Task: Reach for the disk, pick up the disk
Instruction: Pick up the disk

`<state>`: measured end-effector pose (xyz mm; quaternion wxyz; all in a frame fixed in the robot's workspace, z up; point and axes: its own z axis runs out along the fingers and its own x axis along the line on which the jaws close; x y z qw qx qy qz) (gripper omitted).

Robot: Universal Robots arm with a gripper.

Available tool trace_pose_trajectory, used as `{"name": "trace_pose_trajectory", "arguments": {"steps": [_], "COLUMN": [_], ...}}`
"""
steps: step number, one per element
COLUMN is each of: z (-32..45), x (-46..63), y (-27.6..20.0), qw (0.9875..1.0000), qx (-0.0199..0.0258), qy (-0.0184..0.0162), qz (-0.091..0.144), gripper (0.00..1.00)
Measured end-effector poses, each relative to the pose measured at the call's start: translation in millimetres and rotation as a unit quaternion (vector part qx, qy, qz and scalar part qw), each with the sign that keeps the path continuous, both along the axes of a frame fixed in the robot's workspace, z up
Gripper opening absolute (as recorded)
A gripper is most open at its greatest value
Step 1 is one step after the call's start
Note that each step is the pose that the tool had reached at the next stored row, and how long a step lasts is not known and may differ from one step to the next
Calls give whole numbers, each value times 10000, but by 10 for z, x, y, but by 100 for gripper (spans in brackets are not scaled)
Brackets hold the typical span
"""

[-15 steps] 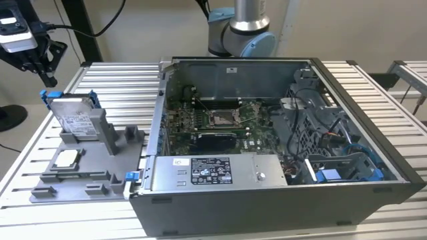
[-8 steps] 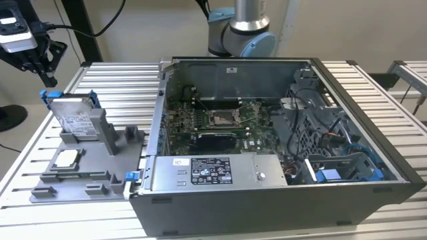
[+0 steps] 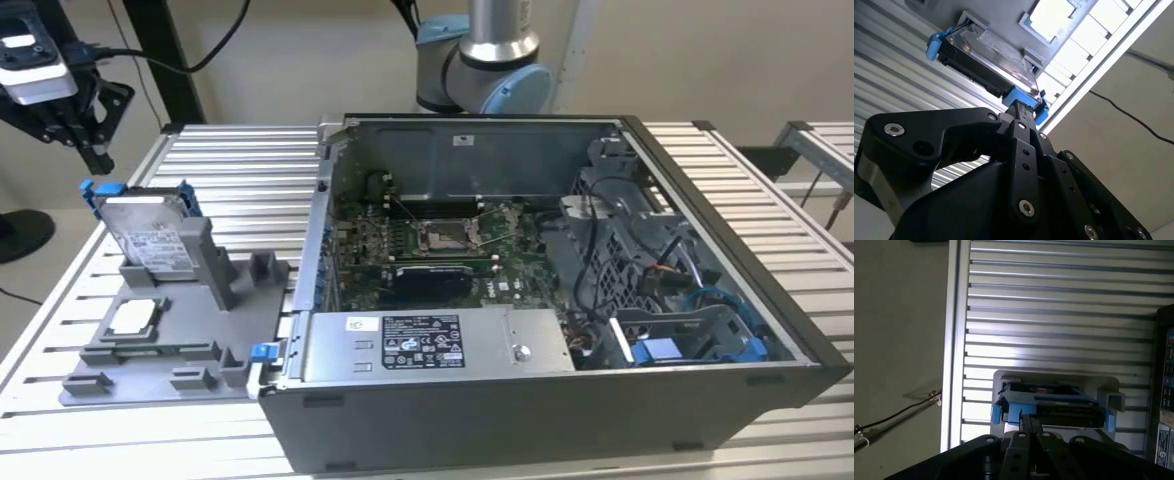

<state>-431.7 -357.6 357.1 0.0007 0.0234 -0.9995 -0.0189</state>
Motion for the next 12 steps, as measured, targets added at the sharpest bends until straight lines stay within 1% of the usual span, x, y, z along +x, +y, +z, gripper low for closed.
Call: {"name": "trace_pose_trajectory", "arguments": {"steps": [6,9,12], "z": [0,0,0], "x": [-1,-1,-2], "y": [0,0,0], "qw": [9996,9990,9981], "qx": [-1,-1,-3], "qy": [1,0,0], "qz": [290,455,619], "gripper": [0,0,0]}}
